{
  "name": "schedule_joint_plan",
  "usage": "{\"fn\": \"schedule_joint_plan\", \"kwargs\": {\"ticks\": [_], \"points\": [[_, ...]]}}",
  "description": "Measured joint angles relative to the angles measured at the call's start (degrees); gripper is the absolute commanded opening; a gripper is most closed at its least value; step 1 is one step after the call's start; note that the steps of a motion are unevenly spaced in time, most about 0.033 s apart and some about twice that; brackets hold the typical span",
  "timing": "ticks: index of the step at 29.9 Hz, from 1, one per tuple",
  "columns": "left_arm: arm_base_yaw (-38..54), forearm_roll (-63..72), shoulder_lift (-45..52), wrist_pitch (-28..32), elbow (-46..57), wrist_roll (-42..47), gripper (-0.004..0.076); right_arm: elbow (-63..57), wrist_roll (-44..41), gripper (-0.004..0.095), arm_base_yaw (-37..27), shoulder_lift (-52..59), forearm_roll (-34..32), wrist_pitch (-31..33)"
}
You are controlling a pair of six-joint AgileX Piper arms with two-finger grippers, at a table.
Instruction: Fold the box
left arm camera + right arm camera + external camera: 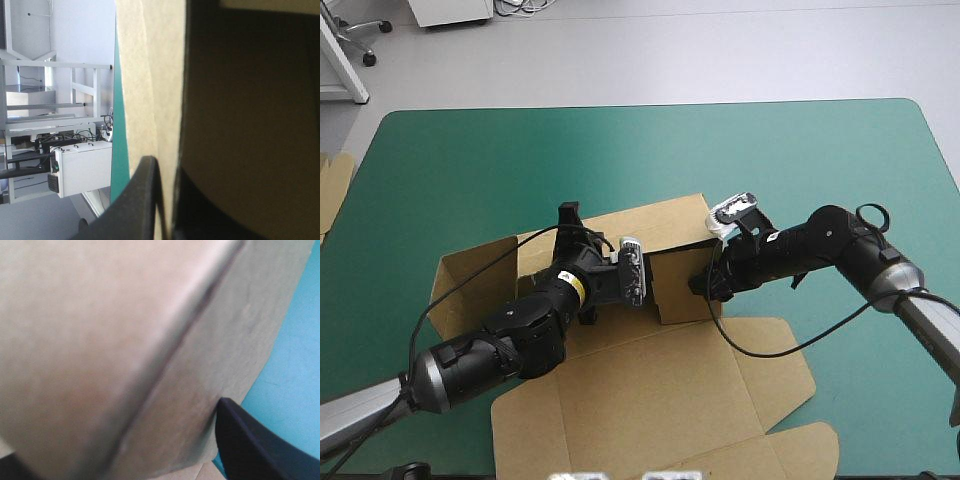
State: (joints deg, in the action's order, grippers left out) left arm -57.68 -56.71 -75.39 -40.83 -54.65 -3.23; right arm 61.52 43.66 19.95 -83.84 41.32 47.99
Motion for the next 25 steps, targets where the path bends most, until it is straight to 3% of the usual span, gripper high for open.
{"fn": "schedule_joint_plan", "kwargs": {"ticks": [9,19,25], "points": [[0.8,-0.4,0.0,-0.7,0.1,1.9,-0.0015,-0.5,-5.3,0.0552,5.8,1.1,-8.1,-7.7],[5.7,-3.3,-1.8,2.6,0.3,6.4,-0.0015,-0.8,-6.5,0.0550,7.5,1.3,-7.6,-16.6],[6.1,-5.1,-2.4,2.9,0.3,8.1,-0.0015,-0.8,-6.5,0.0498,7.6,1.4,-6.5,-20.6]]}}
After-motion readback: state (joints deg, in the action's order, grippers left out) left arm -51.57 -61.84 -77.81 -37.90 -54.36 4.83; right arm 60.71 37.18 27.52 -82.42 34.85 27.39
